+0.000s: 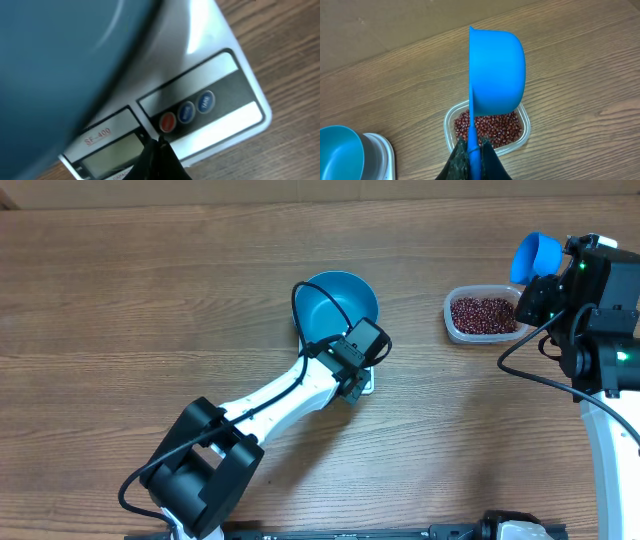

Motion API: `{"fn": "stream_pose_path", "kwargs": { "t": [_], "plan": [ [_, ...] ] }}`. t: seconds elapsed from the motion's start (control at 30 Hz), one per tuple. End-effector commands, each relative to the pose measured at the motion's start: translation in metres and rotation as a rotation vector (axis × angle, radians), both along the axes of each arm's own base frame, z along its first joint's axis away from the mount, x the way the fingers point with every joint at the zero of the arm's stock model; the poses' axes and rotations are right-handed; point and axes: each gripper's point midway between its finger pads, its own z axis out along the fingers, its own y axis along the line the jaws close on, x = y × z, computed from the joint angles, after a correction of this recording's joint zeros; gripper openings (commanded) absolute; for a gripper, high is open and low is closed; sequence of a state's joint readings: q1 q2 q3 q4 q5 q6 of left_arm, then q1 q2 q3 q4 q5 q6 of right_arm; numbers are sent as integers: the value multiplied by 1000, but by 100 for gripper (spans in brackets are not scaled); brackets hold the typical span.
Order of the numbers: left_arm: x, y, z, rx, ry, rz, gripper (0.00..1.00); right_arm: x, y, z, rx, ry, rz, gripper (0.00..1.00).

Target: Scoop item into bowl and weigh 150g on scale

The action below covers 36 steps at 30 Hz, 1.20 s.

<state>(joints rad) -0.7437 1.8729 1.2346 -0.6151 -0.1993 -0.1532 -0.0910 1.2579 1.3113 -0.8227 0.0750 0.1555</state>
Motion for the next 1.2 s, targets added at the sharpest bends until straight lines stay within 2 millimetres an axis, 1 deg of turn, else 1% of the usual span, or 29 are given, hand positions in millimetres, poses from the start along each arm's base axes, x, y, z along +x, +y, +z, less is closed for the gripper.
{"fn": "stream_pose_path", "kwargs": {
  "t": [0.0,0.07,0.17,0.27,0.53,0.67,0.77,1.07,1.17],
  "plan": [
    [3,2,-2,-2,1,-13,4,4,-1,16,-8,-42,4,3],
    [1,-5,-3,-25,15,-61,4,5,-1,16,-8,-45,4,3],
    [3,-8,-2,-33,6,-79,4,5,-1,17,-8,-46,4,3],
    [6,-5,-2,-34,5,-70,4,5,-1,17,-8,-46,4,3],
    [5,-3,-12,-19,25,-66,4,6,-1,18,-9,-52,4,3],
    [3,-5,-14,-26,36,-71,4,6,-1,18,-9,-53,4,3],
    [-1,-8,-16,-35,54,-109,4,6,-1,18,-9,-53,4,3],
    [1,-6,-16,-23,47,-117,4,6,-1,18,-9,-52,4,3],
    [3,-6,-21,-21,49,-113,4,6,-1,18,-9,-52,4,3]
  ]
}}
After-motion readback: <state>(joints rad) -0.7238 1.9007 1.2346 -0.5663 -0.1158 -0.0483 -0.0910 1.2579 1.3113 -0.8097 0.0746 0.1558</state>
